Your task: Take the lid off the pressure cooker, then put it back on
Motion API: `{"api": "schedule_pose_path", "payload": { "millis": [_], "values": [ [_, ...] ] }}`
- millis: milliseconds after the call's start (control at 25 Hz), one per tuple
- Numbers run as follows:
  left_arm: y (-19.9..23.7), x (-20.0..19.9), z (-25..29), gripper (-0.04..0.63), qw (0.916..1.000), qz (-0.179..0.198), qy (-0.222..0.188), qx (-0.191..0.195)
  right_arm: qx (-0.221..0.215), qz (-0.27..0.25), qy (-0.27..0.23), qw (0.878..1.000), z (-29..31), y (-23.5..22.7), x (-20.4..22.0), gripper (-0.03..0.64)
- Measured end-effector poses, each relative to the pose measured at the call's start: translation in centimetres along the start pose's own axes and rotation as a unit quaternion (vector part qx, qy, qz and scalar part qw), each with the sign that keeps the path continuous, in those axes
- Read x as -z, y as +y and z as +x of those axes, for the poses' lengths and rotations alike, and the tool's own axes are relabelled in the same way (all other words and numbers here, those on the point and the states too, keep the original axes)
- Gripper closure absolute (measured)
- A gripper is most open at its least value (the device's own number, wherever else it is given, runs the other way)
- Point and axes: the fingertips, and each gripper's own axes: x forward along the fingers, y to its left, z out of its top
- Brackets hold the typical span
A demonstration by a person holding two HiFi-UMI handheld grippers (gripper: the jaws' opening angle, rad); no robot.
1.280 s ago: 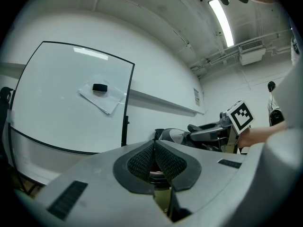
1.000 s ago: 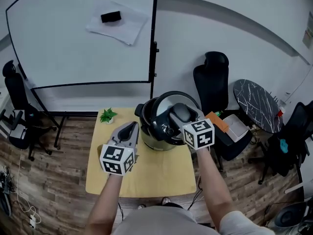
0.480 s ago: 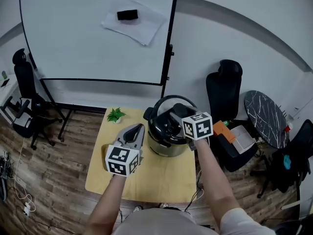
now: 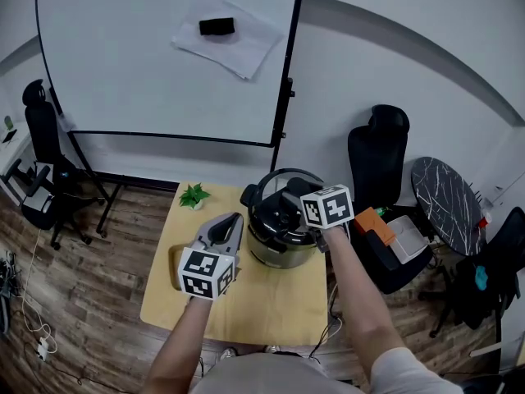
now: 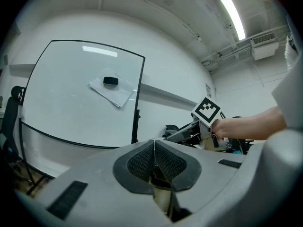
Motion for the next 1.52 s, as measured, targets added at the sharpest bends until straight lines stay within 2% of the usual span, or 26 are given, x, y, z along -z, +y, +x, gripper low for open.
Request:
{"api": "schedule_pose_path", "payload": {
  "millis": [280,680,1280,1520],
  "values": [
    [0.1,0.5,0.0,0.578,1.0000,-0.002,0.006,-0.004,-0.008,-0.021,0.022,1.000,0.8,0.5,-0.3,0.341],
    [0.8,1.3,-0.4,0.578,0.9997,-0.006,0.018,-0.015,-0.013,-0.012,0.049,0.999,2.0,0.2,0.6,0.341],
    [0.9,1.4,0.1,0.578,0.9996,-0.007,0.021,-0.018,-0.019,-0.018,0.046,0.999,2.2,0.3,0.6,0.342],
    [1.2,1.3,-0.3,0.578,0.9995,-0.004,0.021,-0.024,-0.045,-0.034,0.047,0.997,2.3,0.6,0.6,0.342]
  ]
}}
